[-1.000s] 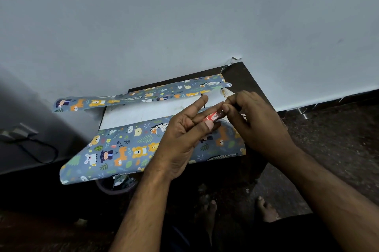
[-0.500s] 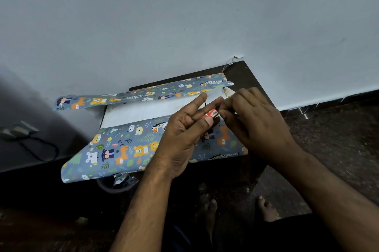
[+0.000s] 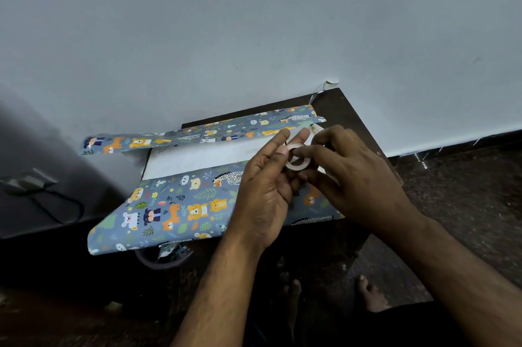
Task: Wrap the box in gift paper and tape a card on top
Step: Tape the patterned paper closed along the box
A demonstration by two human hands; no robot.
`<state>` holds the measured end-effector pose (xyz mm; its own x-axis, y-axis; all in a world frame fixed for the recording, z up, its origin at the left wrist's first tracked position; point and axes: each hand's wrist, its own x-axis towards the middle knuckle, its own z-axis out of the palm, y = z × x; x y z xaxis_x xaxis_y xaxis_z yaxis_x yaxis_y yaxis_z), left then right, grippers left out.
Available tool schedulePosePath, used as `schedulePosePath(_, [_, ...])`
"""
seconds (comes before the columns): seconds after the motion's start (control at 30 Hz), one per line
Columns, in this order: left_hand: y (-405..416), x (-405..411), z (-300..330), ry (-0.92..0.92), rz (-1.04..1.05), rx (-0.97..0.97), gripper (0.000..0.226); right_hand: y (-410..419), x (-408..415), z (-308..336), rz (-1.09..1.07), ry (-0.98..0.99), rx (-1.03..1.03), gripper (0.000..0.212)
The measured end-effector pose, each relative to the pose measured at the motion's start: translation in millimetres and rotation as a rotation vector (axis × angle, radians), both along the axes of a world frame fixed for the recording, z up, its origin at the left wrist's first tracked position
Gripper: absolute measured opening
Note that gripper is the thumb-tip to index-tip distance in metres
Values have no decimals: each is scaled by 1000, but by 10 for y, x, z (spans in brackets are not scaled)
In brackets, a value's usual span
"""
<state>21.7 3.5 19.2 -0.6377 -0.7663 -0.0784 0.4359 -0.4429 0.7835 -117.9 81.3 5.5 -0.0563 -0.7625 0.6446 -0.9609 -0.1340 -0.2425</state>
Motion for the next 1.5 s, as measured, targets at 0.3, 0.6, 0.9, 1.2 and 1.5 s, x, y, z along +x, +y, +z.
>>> schedulePosePath(0.3, [146, -332, -111, 8, 91, -78, 41, 71, -430, -24, -137, -136, 7, 16])
schedulePosePath(0.6, [251, -548, -279, 0, 0, -145, 41, 87, -736, -200, -435, -281, 459, 12])
schedulePosePath(0.9, [204, -510, -280, -34, -12, -112, 39, 0, -689, -268, -404, -330, 432, 16])
schedulePosePath(1.2, [194, -470, -242, 5, -21, -95, 40, -55, -322, -64, 68, -1082, 135, 17])
schedulePosePath(1.5, [103, -316, -122, 90, -48, -23, 43, -141, -175, 15, 146, -1245, -20, 6])
